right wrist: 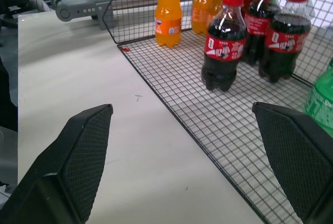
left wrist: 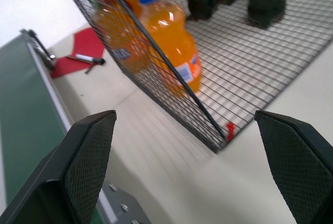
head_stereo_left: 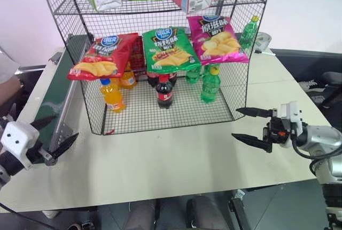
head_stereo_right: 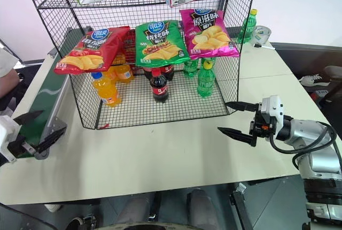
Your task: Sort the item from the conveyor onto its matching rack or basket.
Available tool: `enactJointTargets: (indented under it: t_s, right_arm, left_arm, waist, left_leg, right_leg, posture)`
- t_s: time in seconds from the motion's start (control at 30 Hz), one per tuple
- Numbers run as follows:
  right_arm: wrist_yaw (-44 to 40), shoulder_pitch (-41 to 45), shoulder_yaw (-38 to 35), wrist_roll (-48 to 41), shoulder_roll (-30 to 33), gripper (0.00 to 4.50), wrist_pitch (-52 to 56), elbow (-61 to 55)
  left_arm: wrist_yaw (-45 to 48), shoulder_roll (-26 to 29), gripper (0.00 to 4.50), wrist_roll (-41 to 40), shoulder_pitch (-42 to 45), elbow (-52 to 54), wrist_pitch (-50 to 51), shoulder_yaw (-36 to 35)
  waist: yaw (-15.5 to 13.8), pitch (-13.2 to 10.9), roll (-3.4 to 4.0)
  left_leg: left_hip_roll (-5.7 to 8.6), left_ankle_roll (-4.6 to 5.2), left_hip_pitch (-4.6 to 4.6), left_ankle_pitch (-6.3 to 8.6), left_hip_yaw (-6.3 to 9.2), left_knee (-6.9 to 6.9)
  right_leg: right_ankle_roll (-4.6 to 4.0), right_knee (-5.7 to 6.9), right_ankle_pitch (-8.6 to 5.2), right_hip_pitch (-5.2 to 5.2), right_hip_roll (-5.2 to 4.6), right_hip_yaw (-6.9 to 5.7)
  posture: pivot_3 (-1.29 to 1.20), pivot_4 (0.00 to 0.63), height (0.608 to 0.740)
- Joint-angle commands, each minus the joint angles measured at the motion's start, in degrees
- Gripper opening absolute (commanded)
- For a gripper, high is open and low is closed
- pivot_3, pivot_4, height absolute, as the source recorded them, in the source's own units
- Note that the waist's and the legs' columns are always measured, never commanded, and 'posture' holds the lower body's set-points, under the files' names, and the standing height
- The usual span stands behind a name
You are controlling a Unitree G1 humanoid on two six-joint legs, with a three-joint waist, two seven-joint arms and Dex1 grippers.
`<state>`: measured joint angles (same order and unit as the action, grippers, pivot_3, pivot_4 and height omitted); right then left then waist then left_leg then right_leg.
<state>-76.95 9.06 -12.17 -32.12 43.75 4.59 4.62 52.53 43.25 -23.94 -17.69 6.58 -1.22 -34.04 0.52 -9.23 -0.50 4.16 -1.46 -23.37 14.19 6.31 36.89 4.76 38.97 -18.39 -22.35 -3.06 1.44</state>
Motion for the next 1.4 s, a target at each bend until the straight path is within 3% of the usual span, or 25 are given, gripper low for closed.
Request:
enactJointTargets:
  t_s: [0.03, 1.03, 1.17, 1.4]
  right_arm:
    - [-0.44, 0.92, -1.52, -0.26, 0.70, 4.50, -1.05, -0.54]
    - [-0.12, 1.07, -1.01, -0.43, 0.36, 4.50, -0.37, -1.24]
    - [-0.26, 1.07, -1.06, -0.32, 0.60, 4.50, -0.44, -1.18]
    - [-1.72, 0.72, -1.66, 0.27, 2.55, 4.50, -0.13, 0.20]
  left_arm:
    - [0.33, 0.01, 4.45, 1.08, 0.09, 0.07, -3.11, -0.53]
    - [1.21, -1.07, 4.45, -2.16, 0.24, 0.27, -3.36, -1.62]
    - [2.33, -1.03, 4.45, -0.26, -0.47, 0.04, -6.99, -1.46]
    - [4.58, -1.17, 4.45, -5.05, -1.27, -1.59, -4.59, -3.22]
  waist:
    - [-0.01, 0.00, 0.00]
    - [-0.05, -0.01, 0.02]
    - [-0.05, -0.01, 0.02]
    - [-0.04, -0.03, 0.05]
  left_leg:
    - [0.00, 0.00, 0.00, 0.00, 0.00, 0.00]
    - [0.01, 0.00, 0.00, 0.00, 0.00, -0.02]
    - [0.01, 0.00, 0.00, 0.00, 0.00, -0.02]
    - [0.01, 0.00, -0.01, 0.00, 0.00, -0.03]
  right_leg:
    - [0.00, 0.00, 0.00, 0.00, 0.00, 0.00]
    - [-0.01, -0.02, 0.00, 0.00, -0.03, -0.01]
    - [-0.01, -0.02, -0.01, 0.00, -0.03, -0.01]
    - [-0.04, -0.04, -0.02, 0.00, -0.03, -0.01]
  posture:
    - [0.00, 0.150, 0.740]
    - [0.00, 0.150, 0.740]
    - [0.00, 0.150, 0.740]
    - [0.00, 0.150, 0.740]
